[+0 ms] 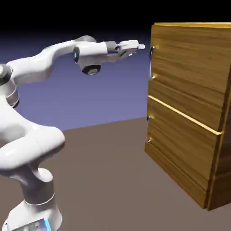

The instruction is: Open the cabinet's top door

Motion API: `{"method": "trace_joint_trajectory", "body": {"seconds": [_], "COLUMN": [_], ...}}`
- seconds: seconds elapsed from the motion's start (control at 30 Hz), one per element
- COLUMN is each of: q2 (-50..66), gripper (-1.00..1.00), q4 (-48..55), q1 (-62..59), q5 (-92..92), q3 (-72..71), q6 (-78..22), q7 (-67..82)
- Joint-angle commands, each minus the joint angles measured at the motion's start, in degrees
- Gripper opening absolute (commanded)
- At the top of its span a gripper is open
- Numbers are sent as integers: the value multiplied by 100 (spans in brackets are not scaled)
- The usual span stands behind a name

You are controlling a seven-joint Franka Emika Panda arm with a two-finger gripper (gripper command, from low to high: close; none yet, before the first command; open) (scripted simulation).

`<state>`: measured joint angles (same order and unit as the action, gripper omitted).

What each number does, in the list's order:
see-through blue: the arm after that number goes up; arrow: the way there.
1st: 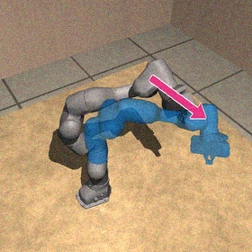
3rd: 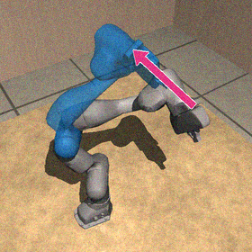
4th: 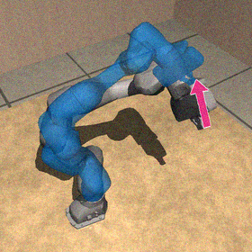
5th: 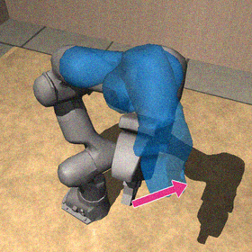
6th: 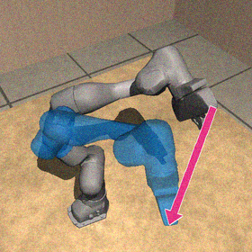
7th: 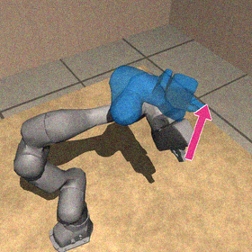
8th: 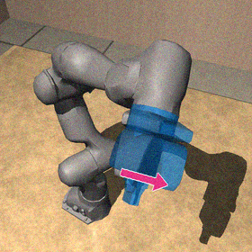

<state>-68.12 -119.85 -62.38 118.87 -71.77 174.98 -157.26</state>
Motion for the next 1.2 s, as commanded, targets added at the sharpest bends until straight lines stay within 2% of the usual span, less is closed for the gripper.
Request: {"method": "trace_joint_trajectory", "body": {"seconds": [0.0, 0.13, 0.3, 0.33, 0.37, 0.67, 0.93, 1.17], "q2": [-74, -235, -268, -268, -268, -1649, -1886, -2066], "gripper": [0, 0, 0, -100, -100, -100, -100, -100], "q4": [86, 273, 1049, 1049, 1049, -819, -2481, -3923], "q1": [-132, -419, -1360, -1361, -1361, -314, 952, 2024], "q5": [250, 789, 856, 856, 856, 1555, 1813, 1279], "q3": [-151, -477, -739, -739, -739, 322, 1107, 2260], "q6": [2, 6, -151, -151, -151, -2178, -3555, -4916], "q7": [-241, -762, -874, -874, -874, -823, 63, 698]}}
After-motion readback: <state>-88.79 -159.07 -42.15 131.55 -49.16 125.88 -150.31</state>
